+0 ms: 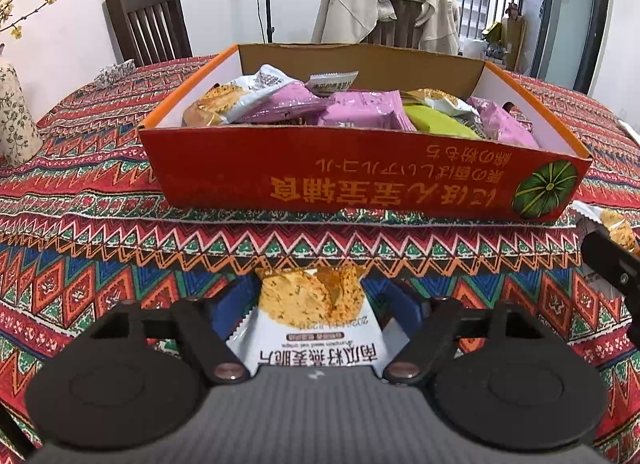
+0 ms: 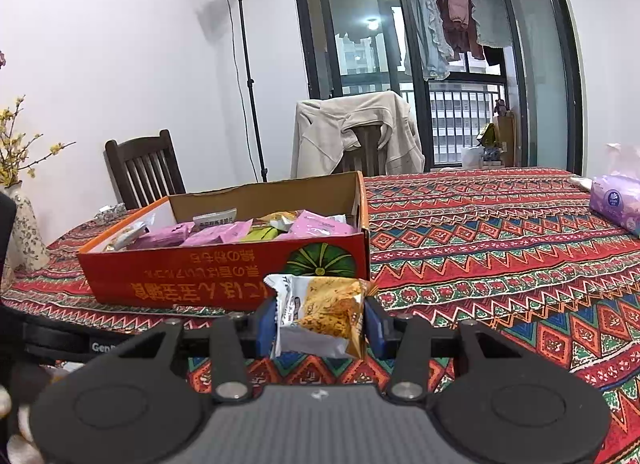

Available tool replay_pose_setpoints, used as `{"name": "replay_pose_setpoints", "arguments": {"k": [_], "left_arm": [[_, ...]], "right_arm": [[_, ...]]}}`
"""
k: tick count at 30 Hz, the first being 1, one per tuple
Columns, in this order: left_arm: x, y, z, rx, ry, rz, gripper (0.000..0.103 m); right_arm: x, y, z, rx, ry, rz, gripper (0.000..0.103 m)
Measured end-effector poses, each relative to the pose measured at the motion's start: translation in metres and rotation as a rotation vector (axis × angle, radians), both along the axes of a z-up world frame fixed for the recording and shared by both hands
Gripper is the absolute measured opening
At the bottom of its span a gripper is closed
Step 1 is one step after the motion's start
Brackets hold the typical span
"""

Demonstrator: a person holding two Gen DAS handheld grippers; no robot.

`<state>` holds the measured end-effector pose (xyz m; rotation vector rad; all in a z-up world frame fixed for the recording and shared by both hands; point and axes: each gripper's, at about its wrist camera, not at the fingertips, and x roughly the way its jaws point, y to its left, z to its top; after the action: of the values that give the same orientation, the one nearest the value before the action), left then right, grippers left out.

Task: Organize snacks
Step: 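Carry both cracker packets over the box with both grippers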

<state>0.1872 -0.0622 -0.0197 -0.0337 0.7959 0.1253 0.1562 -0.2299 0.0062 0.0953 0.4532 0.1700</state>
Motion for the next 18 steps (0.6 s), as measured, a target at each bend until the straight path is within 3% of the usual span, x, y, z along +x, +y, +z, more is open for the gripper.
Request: {"name": "replay_pose_setpoints", "arguments": {"k": [3,4,18], "left_arm": [[-0.001,0.001,0.002,-0.004,-0.01,-0.002,0.056],[-0.001,0.002,0.002,-0.009,-0.012,-0.005,0.054],[-0.013,0.014,0.021,-0.034,-0.093,-0.021,0.053]], "right_arm": [[0.0,0.0,0.0,0.003,0.0,0.003,0.044],[0.0,0.0,0.0,0.003,0.0,0.005,0.044],[0.0,0.001,0.0,0.001,0.002,0.004,0.044]]}}
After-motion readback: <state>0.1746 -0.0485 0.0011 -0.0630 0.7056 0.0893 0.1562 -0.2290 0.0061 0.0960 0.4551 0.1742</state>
